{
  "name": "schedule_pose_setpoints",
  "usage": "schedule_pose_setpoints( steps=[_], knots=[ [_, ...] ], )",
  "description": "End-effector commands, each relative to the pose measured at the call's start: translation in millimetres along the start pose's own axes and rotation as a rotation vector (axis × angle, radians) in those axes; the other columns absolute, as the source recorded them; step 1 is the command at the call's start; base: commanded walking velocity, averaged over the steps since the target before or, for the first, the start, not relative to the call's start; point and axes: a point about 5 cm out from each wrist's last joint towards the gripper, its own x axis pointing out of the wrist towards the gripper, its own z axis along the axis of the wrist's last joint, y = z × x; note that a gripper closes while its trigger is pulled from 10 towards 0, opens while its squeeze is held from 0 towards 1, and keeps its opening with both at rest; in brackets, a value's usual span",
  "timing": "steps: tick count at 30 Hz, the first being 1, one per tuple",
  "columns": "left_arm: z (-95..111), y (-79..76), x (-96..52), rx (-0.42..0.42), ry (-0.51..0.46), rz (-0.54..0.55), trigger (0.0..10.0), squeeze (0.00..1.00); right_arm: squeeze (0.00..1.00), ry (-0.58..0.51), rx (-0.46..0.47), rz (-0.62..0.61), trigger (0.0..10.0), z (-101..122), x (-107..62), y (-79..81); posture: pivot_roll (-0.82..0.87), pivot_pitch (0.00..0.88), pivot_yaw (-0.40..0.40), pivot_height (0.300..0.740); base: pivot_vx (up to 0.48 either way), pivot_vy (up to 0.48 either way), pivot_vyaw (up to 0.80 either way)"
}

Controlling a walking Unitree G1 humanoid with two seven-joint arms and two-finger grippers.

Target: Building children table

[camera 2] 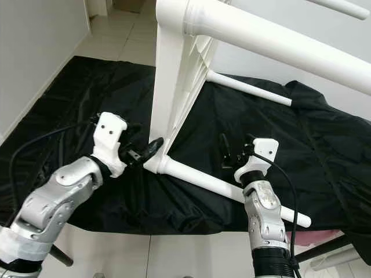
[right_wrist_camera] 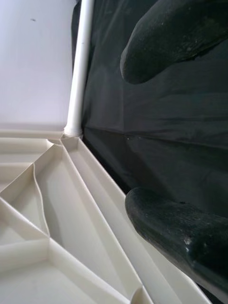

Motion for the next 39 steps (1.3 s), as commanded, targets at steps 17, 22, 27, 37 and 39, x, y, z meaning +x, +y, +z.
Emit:
schedule_pose_setpoints(
  steps=[17, 22, 27, 37, 39],
  knots=[
    [19.1, -9.4, 32.3, 0.009, -0.031, 0.167, 10.0, 0.00, 0.00, 0.009, -0.002, -0.071, 10.0, -4.8, -5.7, -5.5, 0.02, 0.020, -0.090, 0.740, 0.000, 0.000, 0.00],
    [24.4, -23.0, 44.3, 0.032, -0.039, 0.147, 10.0, 0.00, 0.00, 0.014, 0.003, -0.075, 10.0, -7.5, -5.7, -2.0, 0.02, 0.028, -0.077, 0.740, 0.000, 0.000, 0.00],
    [28.1, -28.4, 50.7, 0.035, -0.042, 0.142, 10.0, 0.00, 0.00, 0.017, 0.004, -0.079, 10.0, -8.5, -6.4, -1.1, 0.02, 0.031, -0.070, 0.740, 0.000, 0.000, 0.00],
    [51.5, -30.5, 73.8, 0.065, -0.108, 0.215, 10.0, 0.00, 0.00, 0.016, 0.006, -0.100, 10.0, -10.3, -6.2, -1.2, 0.01, 0.021, -0.055, 0.740, 0.000, 0.000, 0.00],
    [58.3, -30.5, 78.7, 0.071, -0.141, 0.241, 10.0, 0.00, 0.00, 0.015, 0.005, -0.107, 10.0, -10.5, -5.4, -2.0, 0.01, 0.019, -0.053, 0.740, 0.000, 0.000, 0.00]
  ],
)
